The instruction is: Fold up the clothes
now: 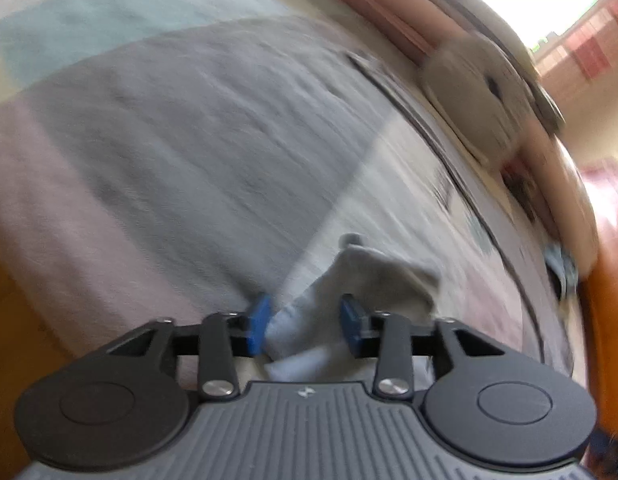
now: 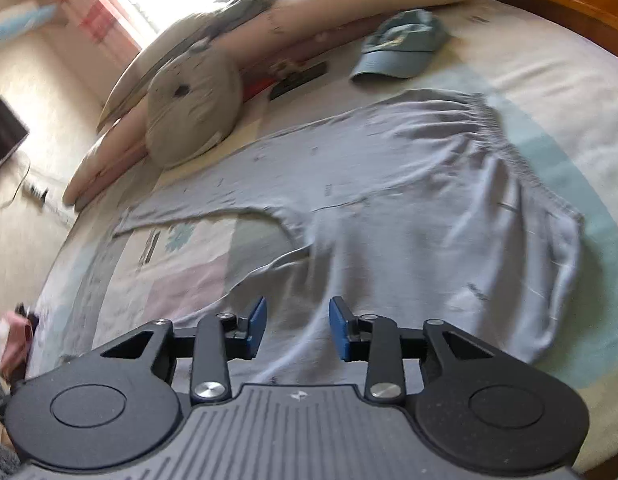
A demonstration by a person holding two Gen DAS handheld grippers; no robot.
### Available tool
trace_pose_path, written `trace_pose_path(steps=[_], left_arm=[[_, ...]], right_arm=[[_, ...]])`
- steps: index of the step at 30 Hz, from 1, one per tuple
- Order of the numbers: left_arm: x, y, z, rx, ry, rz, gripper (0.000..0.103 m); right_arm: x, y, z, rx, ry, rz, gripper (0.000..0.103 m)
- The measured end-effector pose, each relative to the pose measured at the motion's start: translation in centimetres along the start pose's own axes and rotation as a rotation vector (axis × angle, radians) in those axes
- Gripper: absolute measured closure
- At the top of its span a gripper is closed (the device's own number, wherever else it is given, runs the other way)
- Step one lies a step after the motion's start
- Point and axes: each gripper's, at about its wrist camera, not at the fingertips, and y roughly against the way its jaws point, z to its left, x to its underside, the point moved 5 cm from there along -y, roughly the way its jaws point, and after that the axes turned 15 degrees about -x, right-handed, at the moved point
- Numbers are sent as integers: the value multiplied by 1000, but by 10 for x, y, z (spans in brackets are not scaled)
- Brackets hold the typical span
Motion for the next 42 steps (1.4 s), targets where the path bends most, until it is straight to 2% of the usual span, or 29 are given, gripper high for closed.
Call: trace_pose_path(steps=[1,4,7,8,10,11,18,23,28,31,33,37,39,42], left_arm=[[2,1,-8,-12,-50,-14,48],[8,3,-31,-52,-203,-52,46],[12,5,-40,-93,-265,-74,51],[11,7,-40,-98,-266,-84,69],[8,13,-39,-106,-263,-103,93],[7,16,-39,-110,-262,-113,95],[-32,37,-12,-198,-203,-234,97],[-45,36,27,-292,-140,-239,97],[-47,27,55,-335,-89,-204,97],[-51,28,67,-389,-75,-212,103],[-57,30,76,-413,-49,-220,103],[-66,40,65,-322,-43,-217,101],[-68,40,39,-244,-86,-210,97],[-63,30,-17,-69,-155,-161,85]], right_arm=[[-1,-4,4,-1,12,7,62],[-4,-17,12,-15,39,31,59],[-5,-31,21,-29,72,57,59],[-5,-36,25,-36,86,67,59],[-5,-46,32,-45,117,88,59],[-4,-50,36,-52,132,99,59],[0,-73,56,-83,193,141,53],[5,-83,60,-58,186,149,43],[14,-85,52,1,173,155,40],[17,-83,44,38,160,154,40],[18,-80,38,51,146,145,39],[15,-74,33,82,162,143,39],[11,-71,32,97,181,137,39],[7,-65,25,110,189,121,36]])
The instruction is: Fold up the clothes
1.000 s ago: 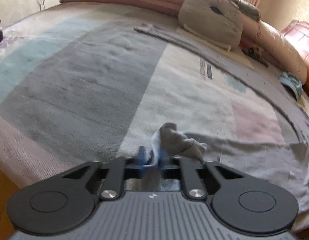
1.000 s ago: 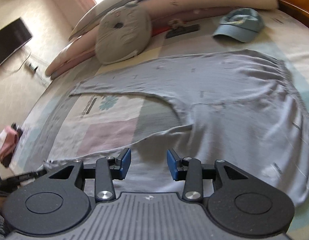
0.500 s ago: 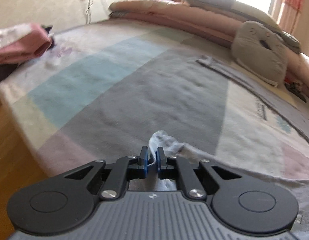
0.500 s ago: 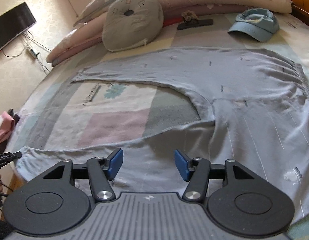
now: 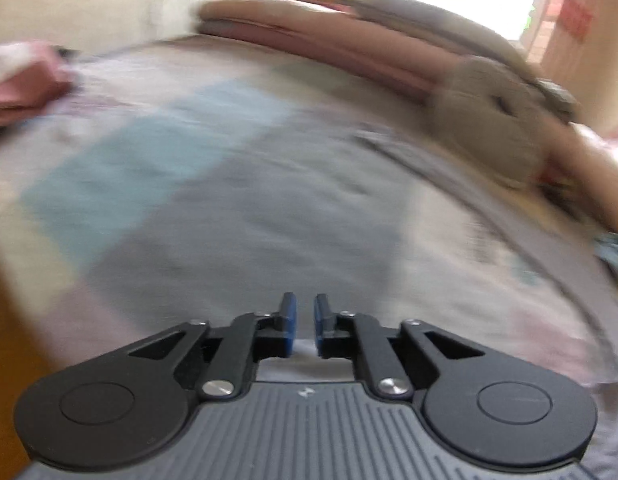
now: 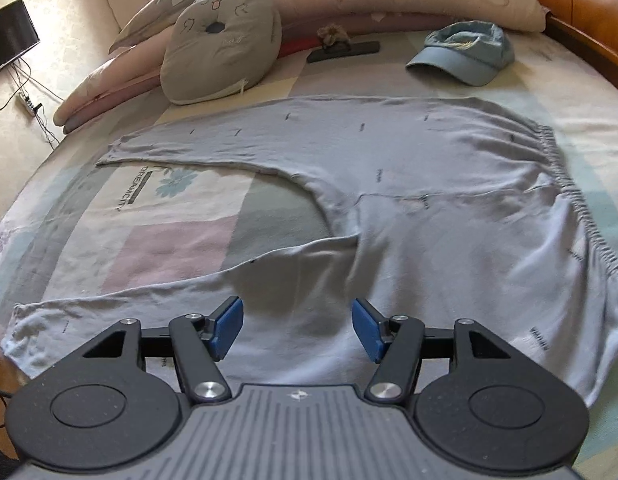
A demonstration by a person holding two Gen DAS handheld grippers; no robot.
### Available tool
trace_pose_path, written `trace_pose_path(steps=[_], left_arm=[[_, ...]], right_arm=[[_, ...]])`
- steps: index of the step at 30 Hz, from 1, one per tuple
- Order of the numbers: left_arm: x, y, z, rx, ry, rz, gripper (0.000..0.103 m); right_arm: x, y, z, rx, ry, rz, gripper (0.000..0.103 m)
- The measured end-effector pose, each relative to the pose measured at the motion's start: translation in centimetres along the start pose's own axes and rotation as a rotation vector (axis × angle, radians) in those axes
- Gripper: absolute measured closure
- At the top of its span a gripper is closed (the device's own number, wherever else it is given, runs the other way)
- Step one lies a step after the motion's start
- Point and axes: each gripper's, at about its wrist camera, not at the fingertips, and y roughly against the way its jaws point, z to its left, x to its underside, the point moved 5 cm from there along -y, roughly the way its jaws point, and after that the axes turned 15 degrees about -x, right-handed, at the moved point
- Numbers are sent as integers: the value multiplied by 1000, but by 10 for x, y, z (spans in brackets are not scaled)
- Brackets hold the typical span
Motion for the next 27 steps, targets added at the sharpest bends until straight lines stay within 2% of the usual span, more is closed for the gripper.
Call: trace_pose_path(steps=[4,6,8,11,13,16,18,19,21,22,27], left_arm=[[11,-13,-112,262,-174,61,80],[21,-17,-168,366,-264,93,79],[35,-18,-228,471,-362,128,72],[62,-14,-303,581,-501,156,66],[79,-12,-346,635,-581,175,65],[99,-14,-385,656,-657,192,65],[106,-19,-395,643,-681,202,66],[108,-22,-398,635,-688,212,71],[112,-26,-400,610,-700,213,99],[112,-27,-399,592,-703,201,102],[102,-32,-372,506,-614,241,101]], right_arm=[[5,11,-17,13,-26,-25,35],[10,19,-26,21,-40,-41,35],[16,27,-36,25,-57,-56,35],[25,42,-50,28,-88,-87,35],[30,51,-59,30,-109,-109,34],[39,63,-72,40,-138,-138,34],[44,68,-78,44,-149,-151,34],[47,70,-81,45,-154,-156,34],[51,73,-86,41,-167,-165,34],[53,75,-89,40,-172,-170,34],[56,83,-102,38,-196,-194,34]])
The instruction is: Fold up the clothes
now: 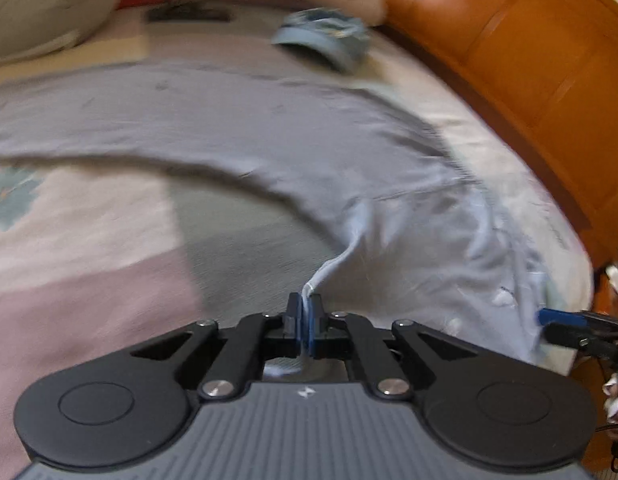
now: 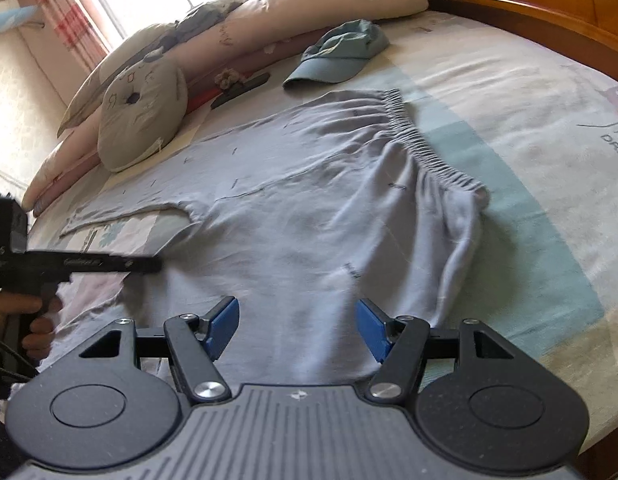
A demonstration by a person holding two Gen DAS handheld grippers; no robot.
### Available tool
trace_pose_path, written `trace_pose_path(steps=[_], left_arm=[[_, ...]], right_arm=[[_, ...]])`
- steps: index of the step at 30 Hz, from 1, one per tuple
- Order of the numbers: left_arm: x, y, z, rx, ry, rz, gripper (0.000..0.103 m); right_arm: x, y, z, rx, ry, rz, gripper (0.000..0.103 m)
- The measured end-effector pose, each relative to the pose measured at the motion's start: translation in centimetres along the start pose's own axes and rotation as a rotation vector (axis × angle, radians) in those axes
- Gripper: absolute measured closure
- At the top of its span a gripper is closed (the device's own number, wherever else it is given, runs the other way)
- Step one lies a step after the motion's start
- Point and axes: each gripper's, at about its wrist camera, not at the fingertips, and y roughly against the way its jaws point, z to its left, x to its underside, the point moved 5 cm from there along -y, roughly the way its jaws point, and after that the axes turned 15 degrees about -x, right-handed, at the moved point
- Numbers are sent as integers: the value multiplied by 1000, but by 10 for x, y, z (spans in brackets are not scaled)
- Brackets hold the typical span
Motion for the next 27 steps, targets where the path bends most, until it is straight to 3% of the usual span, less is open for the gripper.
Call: trace_pose_path(steps=[6,8,12,13,16,17,19,22,24,27], left_arm=[[-6,24,7,-2,43,-44,97],[-13,32,3,11,49,-82,86],[-17,35,-6,60,79,-78,81],[-15,34,-9,71,82,-71,75],[-8,24,-19,79,84,-43,70],[-5,21,-21,81,86,-30,70],[0,18,-25,86,88,-16,70],[2,19,-29,87,83,-14,70],[2,21,-30,82,73,-16,70],[2,25,-31,85,64,-20,70]], right_arm=[[-9,8,-20,32,-14,-17,34],[-14,15,-30,63,-32,-44,33],[-18,25,-54,134,-97,-83,33],[-16,24,-59,138,-113,-82,32],[-10,18,-66,118,-150,-80,19],[-9,17,-66,101,-154,-89,9],[-9,14,-65,74,-169,-114,5],[-15,6,-62,-17,-190,-143,20],[-19,-2,-70,-37,-231,-168,22],[-22,1,-87,-59,-322,-243,38]])
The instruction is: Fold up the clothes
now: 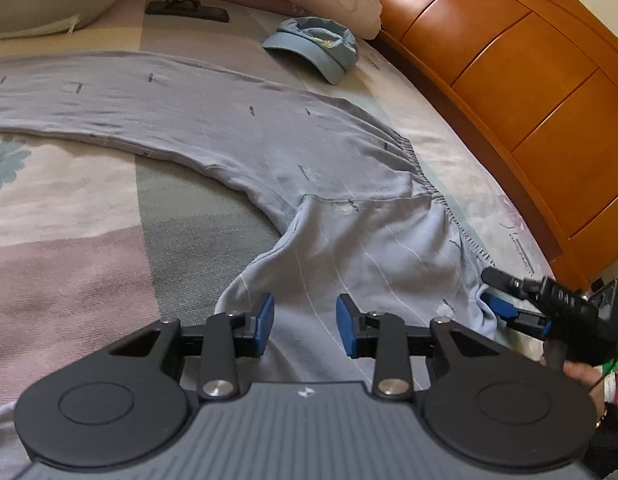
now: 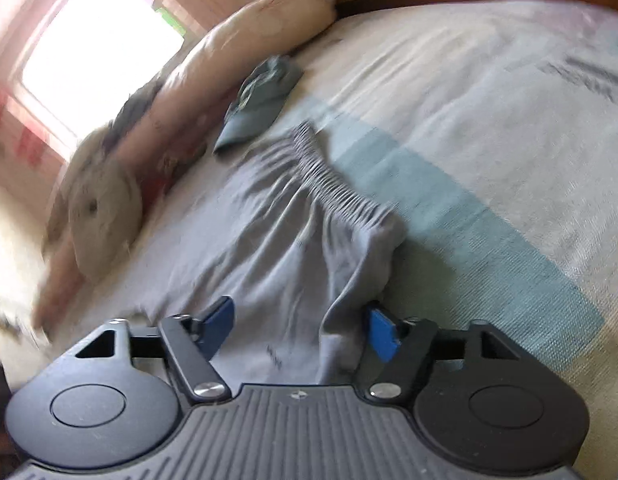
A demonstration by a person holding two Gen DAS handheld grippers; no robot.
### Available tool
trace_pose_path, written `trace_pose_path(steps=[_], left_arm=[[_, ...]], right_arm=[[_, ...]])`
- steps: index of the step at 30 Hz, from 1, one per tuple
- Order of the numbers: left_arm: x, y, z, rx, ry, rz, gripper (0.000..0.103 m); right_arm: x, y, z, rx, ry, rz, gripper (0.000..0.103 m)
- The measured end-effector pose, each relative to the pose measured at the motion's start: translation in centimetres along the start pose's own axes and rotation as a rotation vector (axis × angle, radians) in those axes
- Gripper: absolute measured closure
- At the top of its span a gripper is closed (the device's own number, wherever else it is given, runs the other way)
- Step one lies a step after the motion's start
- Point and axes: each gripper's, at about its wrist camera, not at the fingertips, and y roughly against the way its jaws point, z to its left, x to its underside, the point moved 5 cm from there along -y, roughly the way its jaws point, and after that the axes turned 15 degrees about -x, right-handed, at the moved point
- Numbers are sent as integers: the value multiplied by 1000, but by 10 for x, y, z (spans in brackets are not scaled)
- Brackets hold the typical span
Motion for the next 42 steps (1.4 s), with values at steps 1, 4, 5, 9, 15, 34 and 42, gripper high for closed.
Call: trace_pose_path(steps=[1,4,5,9,15,34,42], left_arm=[[2,2,0,6,-1,3,69],[8,5,0,16,-5,17,65],[10,5,1,10,-6,26,65],[21,7,7,4,6,53,65],[24,12,13,5,12,53,64],[52,39,94,-92,149,58,58],[55,56,114,-91,159,40,56]], right_arm=[[-1,3,-6,15,-24,-14,61],[1,13,-22,67,-55,-35,101],[1,16,-24,79,-50,-43,102],[-2,33,-14,238,62,-53,101],[0,48,-4,138,-4,30,90],[72,-40,80,14,203,311,30],[95,-57,101,63,357,368,0]])
